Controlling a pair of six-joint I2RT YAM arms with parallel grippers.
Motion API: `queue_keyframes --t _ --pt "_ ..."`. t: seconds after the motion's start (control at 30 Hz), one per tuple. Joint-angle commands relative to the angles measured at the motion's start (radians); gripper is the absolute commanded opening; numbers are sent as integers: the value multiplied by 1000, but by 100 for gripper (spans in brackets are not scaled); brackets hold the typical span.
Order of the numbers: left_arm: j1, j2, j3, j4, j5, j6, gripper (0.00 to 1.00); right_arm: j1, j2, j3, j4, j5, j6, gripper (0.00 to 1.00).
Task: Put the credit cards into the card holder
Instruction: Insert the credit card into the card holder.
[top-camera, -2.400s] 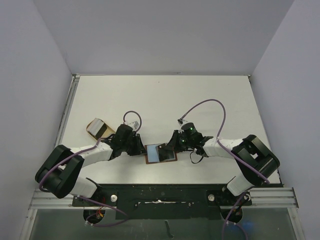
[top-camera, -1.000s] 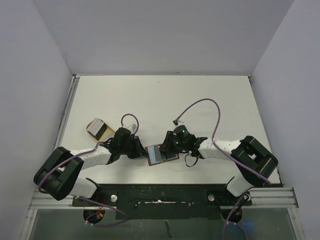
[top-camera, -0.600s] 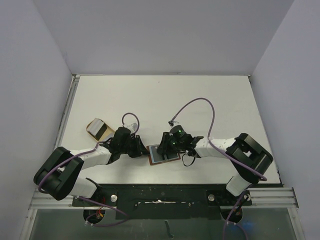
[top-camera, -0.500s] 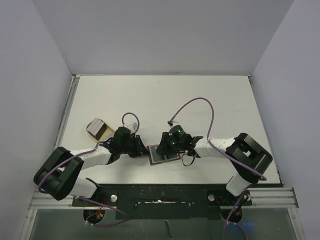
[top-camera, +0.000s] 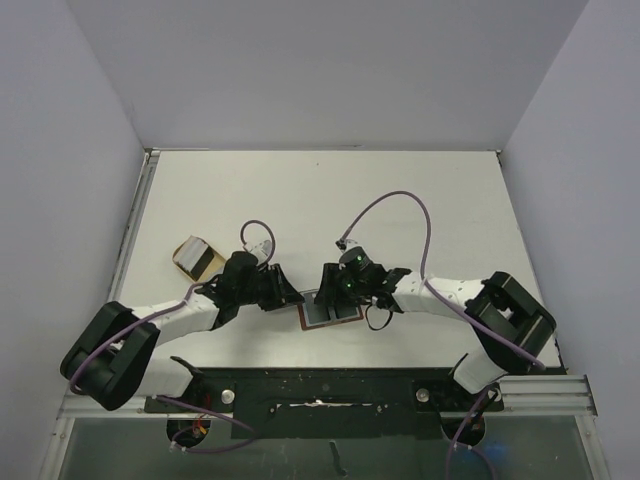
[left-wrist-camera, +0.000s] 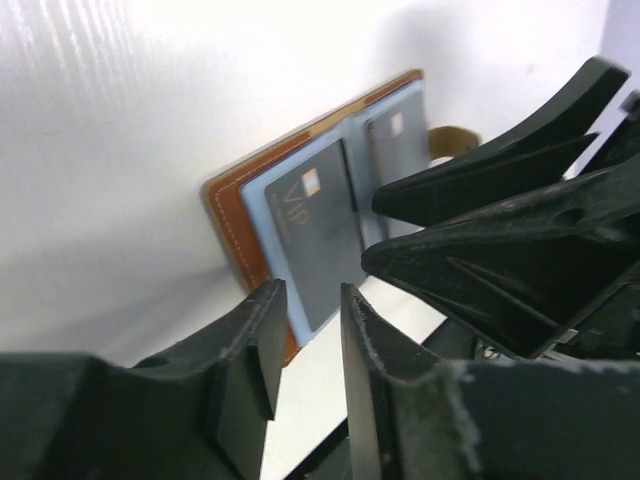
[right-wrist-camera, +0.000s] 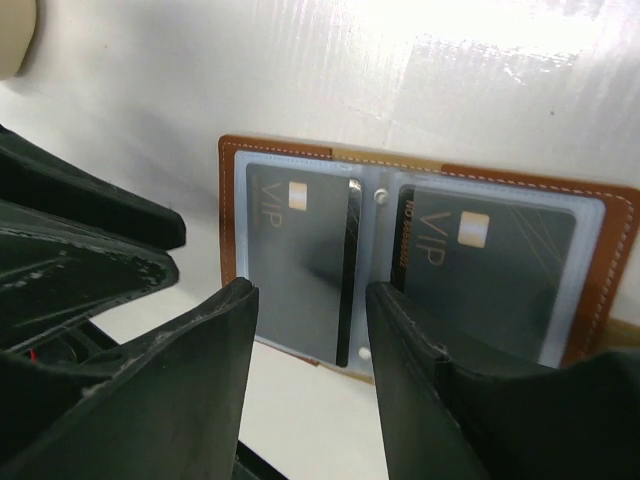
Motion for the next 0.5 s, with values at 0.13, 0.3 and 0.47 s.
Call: queue_keyframes --t 0.13,0.3,0.47 --pt "9 -87 7 55 -25 -11 34 2 -136 98 -223 96 -104 50" --pt "9 -61 11 49 -27 0 41 -1 -179 135 -343 208 -153 55" --pt "9 -14 22 50 -29 4 45 -21 -171 156 -413 294 -196 57"
